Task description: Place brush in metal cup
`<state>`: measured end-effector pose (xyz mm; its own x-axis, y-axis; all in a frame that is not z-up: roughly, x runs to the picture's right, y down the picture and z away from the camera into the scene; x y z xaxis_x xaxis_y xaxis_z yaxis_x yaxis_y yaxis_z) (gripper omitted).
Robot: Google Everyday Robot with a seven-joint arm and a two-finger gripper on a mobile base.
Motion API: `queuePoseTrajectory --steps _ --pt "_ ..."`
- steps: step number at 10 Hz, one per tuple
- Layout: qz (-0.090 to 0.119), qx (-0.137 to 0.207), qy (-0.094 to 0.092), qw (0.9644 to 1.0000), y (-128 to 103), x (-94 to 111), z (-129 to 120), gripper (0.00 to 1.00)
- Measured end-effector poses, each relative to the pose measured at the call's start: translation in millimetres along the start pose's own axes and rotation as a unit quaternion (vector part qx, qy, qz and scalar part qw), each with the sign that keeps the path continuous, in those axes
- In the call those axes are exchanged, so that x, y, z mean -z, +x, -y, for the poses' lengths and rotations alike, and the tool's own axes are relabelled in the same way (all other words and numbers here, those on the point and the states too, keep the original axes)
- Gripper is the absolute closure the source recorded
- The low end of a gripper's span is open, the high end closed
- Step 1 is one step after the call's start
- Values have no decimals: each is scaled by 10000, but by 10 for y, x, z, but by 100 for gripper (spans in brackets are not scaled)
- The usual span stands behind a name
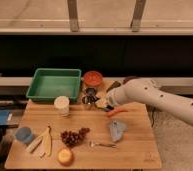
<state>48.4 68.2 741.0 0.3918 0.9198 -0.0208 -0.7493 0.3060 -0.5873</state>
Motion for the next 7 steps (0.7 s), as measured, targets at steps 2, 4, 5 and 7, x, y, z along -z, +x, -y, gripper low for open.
queuePoseTrajectory --steps 2,4,5,7 --pt "-92 -31 -74 9999 56 -65 8 100" --pt "-192 -6 -169 9997 90 -138 -52 100" --pt "-225 -5 -213 9995 113 -161 -72 100" --pt "-280 -12 -312 9991 157 -223 -108 100"
